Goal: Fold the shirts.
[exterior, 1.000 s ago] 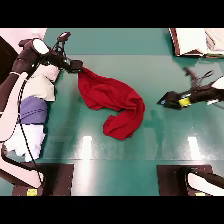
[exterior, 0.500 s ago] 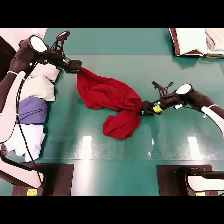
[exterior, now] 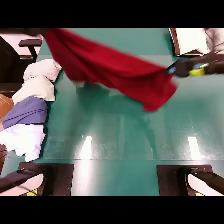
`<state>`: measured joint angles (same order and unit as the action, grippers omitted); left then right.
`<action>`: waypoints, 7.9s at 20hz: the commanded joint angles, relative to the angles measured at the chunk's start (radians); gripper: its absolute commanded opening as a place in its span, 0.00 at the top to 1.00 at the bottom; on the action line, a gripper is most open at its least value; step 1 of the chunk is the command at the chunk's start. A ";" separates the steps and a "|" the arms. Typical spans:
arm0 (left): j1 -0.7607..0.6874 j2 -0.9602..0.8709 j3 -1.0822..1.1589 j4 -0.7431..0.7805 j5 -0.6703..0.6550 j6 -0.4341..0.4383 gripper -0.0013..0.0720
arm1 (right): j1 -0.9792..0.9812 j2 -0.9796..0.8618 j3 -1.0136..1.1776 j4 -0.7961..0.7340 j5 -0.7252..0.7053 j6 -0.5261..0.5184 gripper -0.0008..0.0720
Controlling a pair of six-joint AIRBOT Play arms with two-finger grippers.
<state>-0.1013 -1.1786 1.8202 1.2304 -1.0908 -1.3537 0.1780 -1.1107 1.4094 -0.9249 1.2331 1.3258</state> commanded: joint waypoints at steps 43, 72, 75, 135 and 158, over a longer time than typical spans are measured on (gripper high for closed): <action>0.303 -0.189 -0.849 -0.181 0.039 0.010 0.18 | -0.171 -0.183 -0.127 0.016 0.227 0.052 0.40; 0.183 -0.155 -0.709 -0.256 -0.003 0.051 0.94 | -0.360 -0.285 -0.628 0.095 -0.226 0.071 0.40; 0.183 -0.155 -0.709 -0.259 -0.003 0.051 0.94 | -0.294 -0.333 -0.560 0.093 -0.259 0.071 0.51; 0.164 -0.488 -0.404 -0.156 -0.106 0.042 0.92 | -0.148 -0.573 0.164 -0.353 0.119 0.175 0.94; 0.194 0.214 -1.386 -0.261 -0.081 -0.078 0.33 | -0.177 0.148 -0.363 -0.192 0.071 0.166 0.40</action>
<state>0.0940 -0.9813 0.5125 1.0618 -1.2160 -1.4586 0.0036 -1.0027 1.0698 -1.1336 1.3312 1.4918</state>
